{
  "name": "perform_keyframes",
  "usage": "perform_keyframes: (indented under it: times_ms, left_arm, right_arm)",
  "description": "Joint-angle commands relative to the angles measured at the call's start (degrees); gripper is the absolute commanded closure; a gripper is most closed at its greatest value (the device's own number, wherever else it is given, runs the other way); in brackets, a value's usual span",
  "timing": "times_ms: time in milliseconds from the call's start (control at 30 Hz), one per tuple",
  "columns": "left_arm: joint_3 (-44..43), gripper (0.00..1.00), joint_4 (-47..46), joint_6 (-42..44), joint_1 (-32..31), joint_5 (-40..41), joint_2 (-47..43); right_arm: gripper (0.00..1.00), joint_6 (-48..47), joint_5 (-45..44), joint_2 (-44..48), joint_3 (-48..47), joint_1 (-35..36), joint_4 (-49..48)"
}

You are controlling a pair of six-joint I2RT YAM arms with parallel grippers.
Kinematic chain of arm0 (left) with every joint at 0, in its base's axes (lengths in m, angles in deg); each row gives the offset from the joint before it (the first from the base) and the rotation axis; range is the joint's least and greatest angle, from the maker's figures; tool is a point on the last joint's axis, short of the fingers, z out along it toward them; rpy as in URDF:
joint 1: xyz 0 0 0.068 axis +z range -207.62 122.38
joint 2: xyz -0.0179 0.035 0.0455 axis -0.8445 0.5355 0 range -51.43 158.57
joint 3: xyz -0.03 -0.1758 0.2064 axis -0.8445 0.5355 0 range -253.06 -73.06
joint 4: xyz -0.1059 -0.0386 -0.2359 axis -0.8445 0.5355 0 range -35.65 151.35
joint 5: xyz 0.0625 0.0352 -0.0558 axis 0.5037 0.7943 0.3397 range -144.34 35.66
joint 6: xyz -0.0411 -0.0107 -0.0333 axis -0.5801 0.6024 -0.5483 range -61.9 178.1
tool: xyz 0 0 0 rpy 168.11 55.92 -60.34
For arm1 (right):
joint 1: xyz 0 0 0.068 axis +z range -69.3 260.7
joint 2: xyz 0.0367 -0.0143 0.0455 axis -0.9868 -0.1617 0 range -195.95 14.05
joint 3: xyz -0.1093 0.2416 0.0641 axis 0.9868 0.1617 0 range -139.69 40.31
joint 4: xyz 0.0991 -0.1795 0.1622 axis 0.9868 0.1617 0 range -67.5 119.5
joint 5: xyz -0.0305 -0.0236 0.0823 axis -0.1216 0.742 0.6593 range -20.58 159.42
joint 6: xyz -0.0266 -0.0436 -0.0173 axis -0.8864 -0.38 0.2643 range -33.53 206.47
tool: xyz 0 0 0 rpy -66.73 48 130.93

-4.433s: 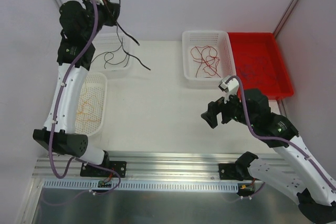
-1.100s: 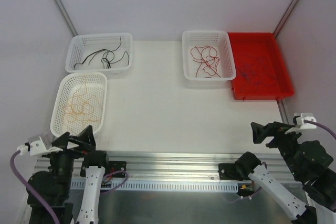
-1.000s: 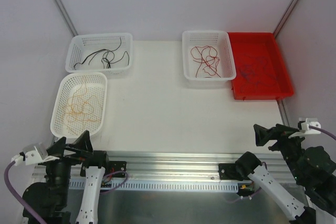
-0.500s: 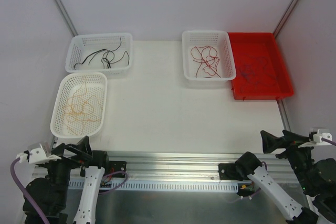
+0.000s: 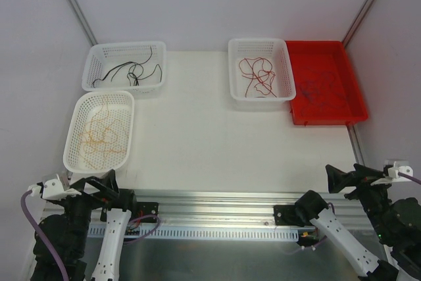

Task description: Untangle the cables

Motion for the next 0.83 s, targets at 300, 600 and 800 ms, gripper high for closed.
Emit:
perform_keyframes:
  times_ms: [300, 600, 800]
  left_arm:
    - [0.4, 0.01, -1.6, -0.5, -0.2, -1.8, -9.5]
    - [0.3, 0.01, -1.7, -0.3, -0.3, -1.9, -9.5]
    - [0.5, 0.01, -1.5, -0.2, -0.3, -2.3, -9.5]
  right_arm:
    - [0.03, -2.0, -0.5, 4.6, 1.7, 0.2, -0.9]
    - [0.03, -2.2, -0.1, 5.0, 2.0, 0.3, -1.2]
    - [0.03, -2.1, -0.6, 4.8, 2.2, 0.3, -1.5]
